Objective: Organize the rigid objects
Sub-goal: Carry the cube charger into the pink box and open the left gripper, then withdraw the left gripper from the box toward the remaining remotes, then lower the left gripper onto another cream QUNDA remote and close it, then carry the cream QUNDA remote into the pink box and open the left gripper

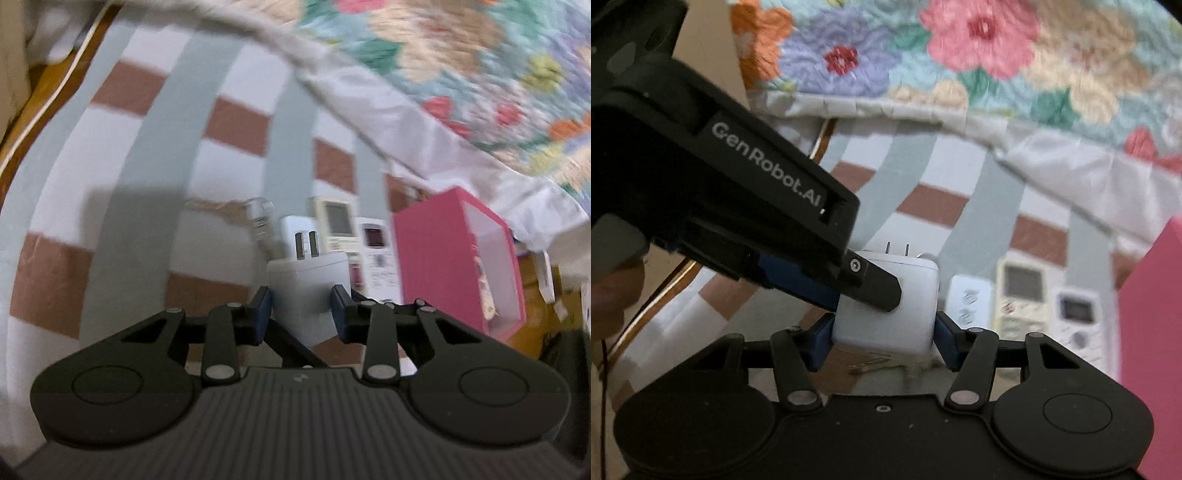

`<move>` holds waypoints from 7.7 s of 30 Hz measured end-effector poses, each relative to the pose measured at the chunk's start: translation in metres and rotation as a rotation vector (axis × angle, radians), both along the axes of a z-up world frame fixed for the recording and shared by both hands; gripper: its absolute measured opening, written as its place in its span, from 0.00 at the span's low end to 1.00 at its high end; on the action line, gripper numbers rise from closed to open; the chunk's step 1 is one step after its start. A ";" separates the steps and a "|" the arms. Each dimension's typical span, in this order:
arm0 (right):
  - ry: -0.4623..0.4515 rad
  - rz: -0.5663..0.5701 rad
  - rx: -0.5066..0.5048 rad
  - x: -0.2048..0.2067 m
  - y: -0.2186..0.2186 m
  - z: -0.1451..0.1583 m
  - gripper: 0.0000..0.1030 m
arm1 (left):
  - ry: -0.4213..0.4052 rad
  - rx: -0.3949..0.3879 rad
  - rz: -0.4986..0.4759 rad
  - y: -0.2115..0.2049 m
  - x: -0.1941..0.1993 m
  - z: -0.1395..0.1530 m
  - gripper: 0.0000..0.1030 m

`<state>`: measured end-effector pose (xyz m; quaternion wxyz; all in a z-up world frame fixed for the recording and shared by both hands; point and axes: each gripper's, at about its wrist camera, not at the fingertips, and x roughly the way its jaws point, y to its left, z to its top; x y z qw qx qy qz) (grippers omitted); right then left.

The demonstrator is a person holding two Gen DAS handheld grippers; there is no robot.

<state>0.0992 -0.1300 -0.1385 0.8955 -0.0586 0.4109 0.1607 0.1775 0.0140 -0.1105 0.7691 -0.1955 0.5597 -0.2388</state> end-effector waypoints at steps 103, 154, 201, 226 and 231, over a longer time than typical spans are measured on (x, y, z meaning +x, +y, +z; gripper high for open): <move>0.372 -0.243 0.319 -0.018 -0.089 -0.016 0.35 | -0.169 0.260 -0.294 -0.116 0.113 -0.039 0.51; 0.211 -0.022 -0.143 -0.002 -0.052 -0.027 0.57 | 0.170 0.036 -0.173 -0.079 0.039 -0.041 0.40; 0.013 -0.258 0.065 -0.048 -0.154 0.138 0.58 | -0.135 -0.036 -0.367 -0.183 -0.019 0.116 0.25; 0.242 -0.798 0.442 0.006 -0.313 0.052 0.61 | 0.092 0.057 -0.562 -0.385 0.052 0.009 0.27; 0.241 -0.811 0.410 0.011 -0.314 0.042 0.61 | 0.062 0.092 -0.629 -0.401 0.056 0.004 0.27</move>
